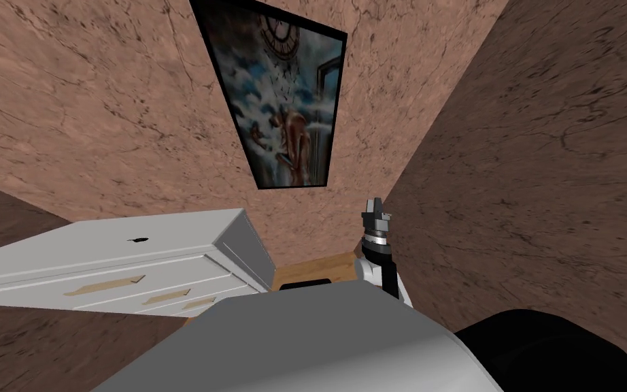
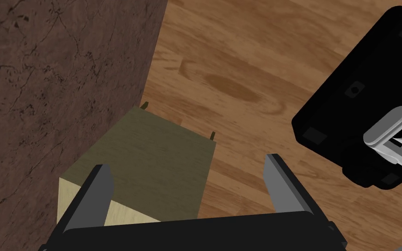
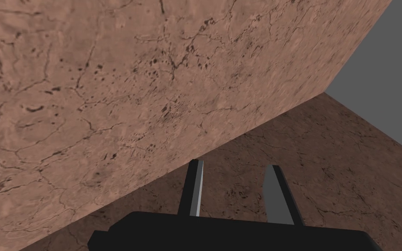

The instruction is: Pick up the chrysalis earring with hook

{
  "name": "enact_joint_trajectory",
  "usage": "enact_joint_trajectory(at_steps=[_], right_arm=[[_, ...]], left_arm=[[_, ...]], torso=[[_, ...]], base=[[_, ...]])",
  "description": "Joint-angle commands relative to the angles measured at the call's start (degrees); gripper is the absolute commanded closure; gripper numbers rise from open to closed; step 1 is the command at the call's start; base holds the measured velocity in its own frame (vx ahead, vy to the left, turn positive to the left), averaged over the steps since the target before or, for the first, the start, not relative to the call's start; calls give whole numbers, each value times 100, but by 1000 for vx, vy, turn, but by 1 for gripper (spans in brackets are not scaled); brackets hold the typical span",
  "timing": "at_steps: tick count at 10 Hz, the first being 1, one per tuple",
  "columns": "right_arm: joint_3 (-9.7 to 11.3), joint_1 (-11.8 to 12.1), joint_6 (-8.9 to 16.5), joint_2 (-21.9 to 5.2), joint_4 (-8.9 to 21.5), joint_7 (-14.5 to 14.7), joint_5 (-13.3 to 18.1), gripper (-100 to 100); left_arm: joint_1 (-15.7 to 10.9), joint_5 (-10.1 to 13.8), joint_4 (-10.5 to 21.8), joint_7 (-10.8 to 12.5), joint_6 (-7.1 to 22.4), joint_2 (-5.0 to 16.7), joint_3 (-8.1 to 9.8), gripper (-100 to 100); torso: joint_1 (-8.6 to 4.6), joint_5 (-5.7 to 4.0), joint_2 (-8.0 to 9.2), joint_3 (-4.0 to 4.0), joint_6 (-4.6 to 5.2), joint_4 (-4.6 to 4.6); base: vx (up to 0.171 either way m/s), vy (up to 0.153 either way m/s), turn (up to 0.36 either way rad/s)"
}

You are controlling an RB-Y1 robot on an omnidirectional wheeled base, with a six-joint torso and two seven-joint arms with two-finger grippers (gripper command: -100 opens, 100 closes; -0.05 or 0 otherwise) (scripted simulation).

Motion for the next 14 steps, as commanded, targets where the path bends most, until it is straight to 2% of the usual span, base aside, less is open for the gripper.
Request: enact_joint_trajectory(at_steps=[1, 2, 3, 4, 5, 7, 9, 12, 13, 14], right_arm=[[0, 0, 0, 0, 0, 0, 0, 0], [0, 0, 0, 0, 0, 0, 0, 0], [0, 0, 0, 0, 0, 0, 0, 0], [-1, 1, 0, 0, 0, 0, 0, 0], [0, 0, 0, 0, 0, 0, 0, 0], [0, 0, 0, 0, 0, 0, 0, 0], [-1, 1, 0, -1, 0, 0, 0, 0], [-1, 2, 0, 0, -1, 0, 0, 0], [-1, 1, 0, 0, 0, 0, 0, 0], [-1, 1, 0, 0, 0, 0, 0, 0]], left_arm=[[-13, 62, 216, 49, 260, 94, 64, -100], [-59, 169, 409, 90, 427, 253, 162, -100], [-59, 169, 489, 90, 527, 253, 162, -100], [-103, 264, 699, 120, 719, 394, 248, -100], [-103, 264, 740, 120, 767, 394, 248, -100], [-184, 421, 1166, 153, 1121, 610, 381, -100], [-259, 536, 1489, 161, 1451, 729, 463, -100], [-325, 618, 1709, 155, 1671, 780, 512, -100], [-327, 594, 1694, 124, 1592, 788, 479, -100], [-319, 601, 1687, 138, 1620, 787, 494, 0]], torso=[[0, 0, 0, 0, 0, 0], [1, 2, 4, 2, -5, 1], [-3, 0, 0, -1, 2, -1], [0, 1, 5, 3, -8, 1], [0, 1, 0, 0, -1, 0], [3, 2, 0, -1, -2, 0], [15, 4, -25, -15, 0, -7], [13, 6, -19, -13, -9, -5], [8, 5, -6, -4, -5, -2], [2, 3, 13, 6, -12, 3]], base=[[80, -2, -151], [87, -15, -270], [75, 0, -121], [93, -3, -208], [81, 9, -122], [118, 9, -251], [171, 53, -276], [134, 47, -138], [42, 21, -47], [9, 4, 5]])
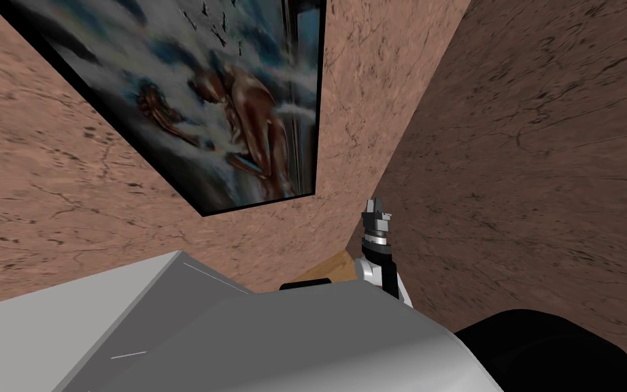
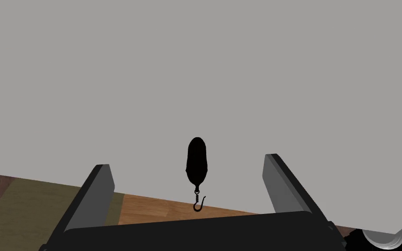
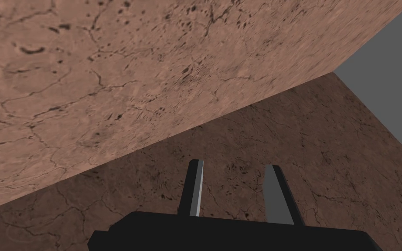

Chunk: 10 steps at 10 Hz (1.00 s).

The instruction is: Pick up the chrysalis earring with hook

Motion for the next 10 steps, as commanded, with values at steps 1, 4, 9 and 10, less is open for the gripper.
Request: enact_joint_trajectory(at_steps=[1, 4, 9, 10], right_arm=[[0, 0, 0, 0, 0, 0, 0, 0], [0, 0, 0, 0, 0, 0, 0, 0], [0, 0, 0, 0, 0, 0, 0, 0], [0, 0, 0, 0, 0, 0, 0, 0]], left_arm=[[-59, -63, 41, -77, -169, -165, -54, -100], [-78, -84, 52, -103, -225, -219, -71, -100], [-4, -73, -51, -70, -208, -241, -14, 100], [-4, -73, -51, -70, -207, -241, -14, 100]], torso=[[0, 0, 0, 0, 0, 0], [-6, -2, 7, 4, 0, 2], [-4, -1, 14, 9, -2, 4], [-4, -2, 13, 8, -2, 4]], base=[[15, -2, -13], [11, -5, 0], [0, 0, 0], [0, 0, 0]])
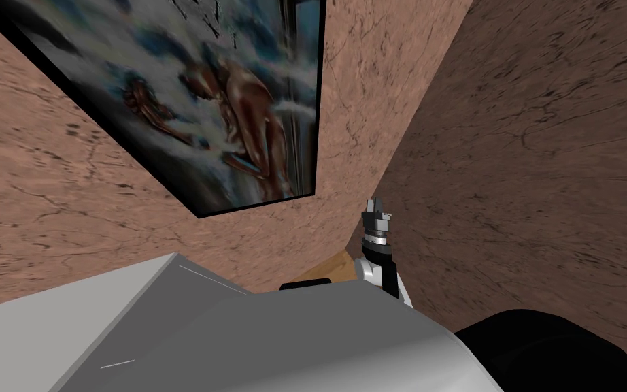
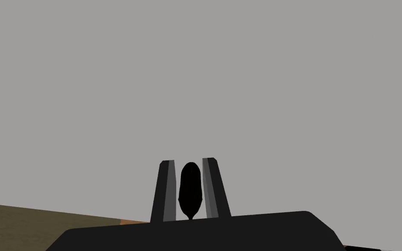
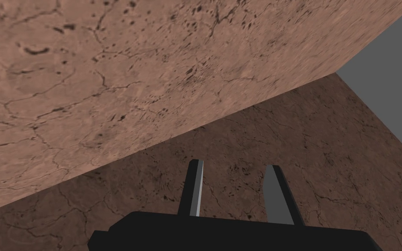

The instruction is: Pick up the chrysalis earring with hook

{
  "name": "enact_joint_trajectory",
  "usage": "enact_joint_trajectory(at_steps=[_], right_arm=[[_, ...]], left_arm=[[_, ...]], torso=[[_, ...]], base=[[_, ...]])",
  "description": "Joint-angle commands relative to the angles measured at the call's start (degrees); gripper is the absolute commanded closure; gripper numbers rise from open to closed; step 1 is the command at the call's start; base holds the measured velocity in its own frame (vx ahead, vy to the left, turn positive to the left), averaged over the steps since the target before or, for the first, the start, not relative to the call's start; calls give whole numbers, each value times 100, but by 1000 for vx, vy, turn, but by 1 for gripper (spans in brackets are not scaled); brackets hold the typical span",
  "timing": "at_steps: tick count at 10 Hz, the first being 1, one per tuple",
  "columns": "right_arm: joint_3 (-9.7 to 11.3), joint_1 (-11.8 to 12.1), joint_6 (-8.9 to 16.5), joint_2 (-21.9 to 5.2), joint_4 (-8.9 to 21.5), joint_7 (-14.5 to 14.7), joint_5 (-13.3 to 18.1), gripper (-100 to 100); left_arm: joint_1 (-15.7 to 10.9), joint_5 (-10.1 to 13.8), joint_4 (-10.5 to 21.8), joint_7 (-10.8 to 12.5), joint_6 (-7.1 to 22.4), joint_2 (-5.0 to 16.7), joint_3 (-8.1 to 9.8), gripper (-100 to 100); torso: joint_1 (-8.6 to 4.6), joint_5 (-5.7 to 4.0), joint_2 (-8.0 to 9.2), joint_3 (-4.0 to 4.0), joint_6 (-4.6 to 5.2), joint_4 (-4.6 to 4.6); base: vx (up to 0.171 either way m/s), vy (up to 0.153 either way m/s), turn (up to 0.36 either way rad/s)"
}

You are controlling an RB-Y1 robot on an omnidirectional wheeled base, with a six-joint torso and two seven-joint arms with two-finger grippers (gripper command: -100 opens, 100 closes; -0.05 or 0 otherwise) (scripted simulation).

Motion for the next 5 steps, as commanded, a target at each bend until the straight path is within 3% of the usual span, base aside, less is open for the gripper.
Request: enact_joint_trajectory(at_steps=[1, 2, 3, 4, 5], right_arm=[[0, 0, 0, 0, 0, 0, 0, 0], [0, 0, 0, 0, 0, 0, 0, 0], [0, 0, 0, 0, 0, 0, 0, 0], [0, 0, 0, 0, 0, 0, 0, 0], [0, 0, 0, 0, 0, 0, 0, 0]], left_arm=[[0, 0, 0, 0, 0, 0, 0, 0], [-25, 42, 72, 31, 123, 159, -13, 100], [-5, 63, 58, 57, 179, 214, 5, 100], [143, 73, -91, 83, 146, 94, 125, 100], [149, 77, -98, 93, 165, 101, 133, 0]], torso=[[0, 0, 0, 0, 0, 0], [0, 0, 0, 0, 0, 0], [-2, -4, 4, 2, -1, 1], [-3, -4, 7, 4, -1, 2], [-1, 0, 5, 3, -1, 1]], base=[[0, 0, 0], [-14, 2, 8], [-21, 8, 8], [-8, 5, 0], [0, 0, 0]])
